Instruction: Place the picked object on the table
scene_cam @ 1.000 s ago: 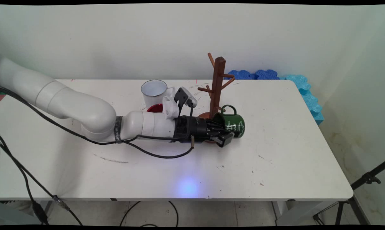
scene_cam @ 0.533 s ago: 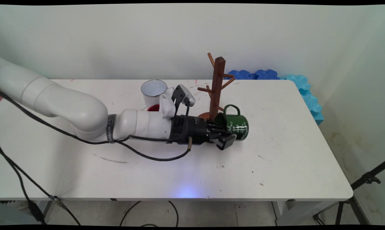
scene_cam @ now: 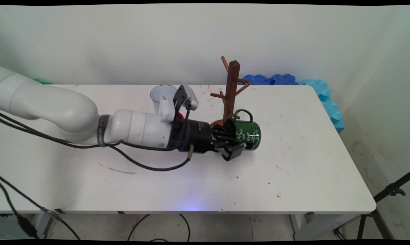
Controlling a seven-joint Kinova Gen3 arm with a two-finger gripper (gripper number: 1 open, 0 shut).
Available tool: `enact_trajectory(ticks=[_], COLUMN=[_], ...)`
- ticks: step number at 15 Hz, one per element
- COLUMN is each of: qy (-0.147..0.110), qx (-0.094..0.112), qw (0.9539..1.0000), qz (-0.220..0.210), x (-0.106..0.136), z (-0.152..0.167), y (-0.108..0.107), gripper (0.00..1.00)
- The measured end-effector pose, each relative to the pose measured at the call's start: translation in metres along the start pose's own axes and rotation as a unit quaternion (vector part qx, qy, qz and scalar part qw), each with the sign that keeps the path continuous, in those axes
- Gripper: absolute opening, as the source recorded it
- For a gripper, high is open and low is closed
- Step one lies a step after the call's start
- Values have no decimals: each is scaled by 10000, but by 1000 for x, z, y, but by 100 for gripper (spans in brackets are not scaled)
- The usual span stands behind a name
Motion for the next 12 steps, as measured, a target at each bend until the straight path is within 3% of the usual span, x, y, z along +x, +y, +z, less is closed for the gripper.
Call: enact_trajectory(ticks=[8, 12], qy=[-189, -350], qx=[-87, -34], qw=[9996, 9989], qz=[206, 301], x=[22, 36], z=[-31, -51], y=[3, -3], gripper=[0, 0])
